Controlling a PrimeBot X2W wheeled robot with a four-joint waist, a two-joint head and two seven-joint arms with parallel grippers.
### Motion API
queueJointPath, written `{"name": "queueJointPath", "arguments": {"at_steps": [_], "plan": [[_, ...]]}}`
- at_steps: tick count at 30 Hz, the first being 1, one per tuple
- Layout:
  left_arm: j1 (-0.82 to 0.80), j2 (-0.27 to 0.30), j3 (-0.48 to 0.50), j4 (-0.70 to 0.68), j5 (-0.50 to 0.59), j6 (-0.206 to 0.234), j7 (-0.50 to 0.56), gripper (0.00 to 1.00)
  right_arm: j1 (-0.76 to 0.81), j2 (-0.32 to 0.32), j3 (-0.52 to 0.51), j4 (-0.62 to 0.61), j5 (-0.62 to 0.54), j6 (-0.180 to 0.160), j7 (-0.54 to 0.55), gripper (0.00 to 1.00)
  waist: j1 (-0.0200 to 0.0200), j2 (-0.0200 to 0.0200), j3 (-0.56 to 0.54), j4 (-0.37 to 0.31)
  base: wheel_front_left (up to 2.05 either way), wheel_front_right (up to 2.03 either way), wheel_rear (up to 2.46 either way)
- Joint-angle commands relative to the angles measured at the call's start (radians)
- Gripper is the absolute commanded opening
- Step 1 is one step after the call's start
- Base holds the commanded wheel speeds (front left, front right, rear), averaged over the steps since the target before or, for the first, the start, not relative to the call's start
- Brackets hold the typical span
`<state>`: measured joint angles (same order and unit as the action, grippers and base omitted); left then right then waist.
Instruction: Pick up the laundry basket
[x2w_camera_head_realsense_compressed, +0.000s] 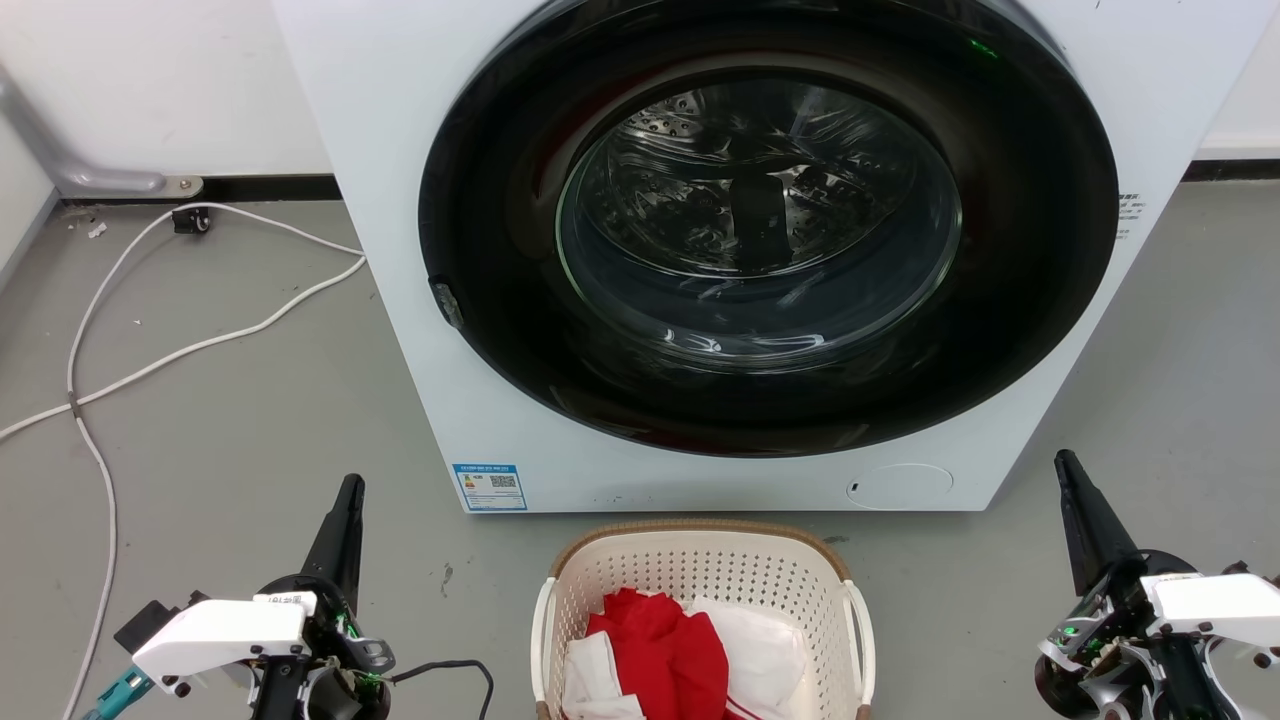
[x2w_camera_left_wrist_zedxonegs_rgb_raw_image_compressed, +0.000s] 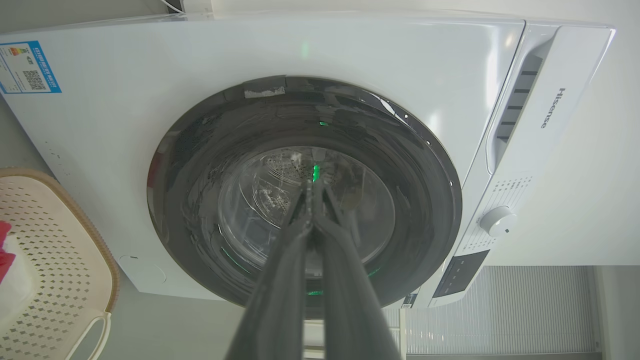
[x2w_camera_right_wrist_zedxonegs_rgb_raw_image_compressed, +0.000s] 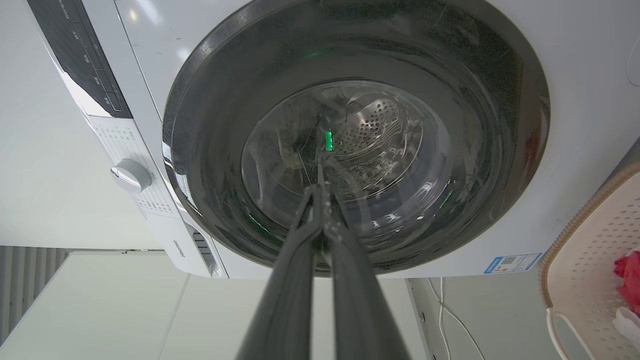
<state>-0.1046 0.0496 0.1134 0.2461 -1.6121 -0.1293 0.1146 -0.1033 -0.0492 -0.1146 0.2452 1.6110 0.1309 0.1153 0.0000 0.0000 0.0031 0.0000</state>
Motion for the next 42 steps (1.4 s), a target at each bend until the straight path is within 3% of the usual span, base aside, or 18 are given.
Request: {"name": "queueJointPath", "arguments": {"at_steps": [1, 31, 32, 42], "plan": [[-0.009, 0.001, 0.003, 0.001, -0.002, -0.005, 0.003, 0.00, -0.011, -0.002, -0.001, 0.000, 0.002, 0.000, 0.002, 0.00, 0.0000, 0.0000, 0.000, 0.000, 0.00, 0.00, 0.00], [-0.009, 0.001, 0.002, 0.000, -0.002, -0.005, 0.002, 0.00, -0.011, -0.002, -0.001, 0.000, 0.002, 0.000, 0.002, 0.00, 0.0000, 0.0000, 0.000, 0.000, 0.00, 0.00, 0.00], [0.000, 0.000, 0.000, 0.001, 0.000, 0.000, 0.000, 1.00, 0.000, 0.000, 0.000, 0.001, 0.000, 0.000, -0.001, 1.00, 0.0000, 0.0000, 0.000, 0.000, 0.00, 0.00, 0.00], [0.028, -0.004, -0.013, 0.008, 0.041, 0.001, -0.036, 1.00, 0.032, 0.003, 0.008, 0.017, -0.052, 0.000, -0.034, 1.00, 0.0001, 0.0000, 0.001, 0.000, 0.00, 0.00, 0.00]]}}
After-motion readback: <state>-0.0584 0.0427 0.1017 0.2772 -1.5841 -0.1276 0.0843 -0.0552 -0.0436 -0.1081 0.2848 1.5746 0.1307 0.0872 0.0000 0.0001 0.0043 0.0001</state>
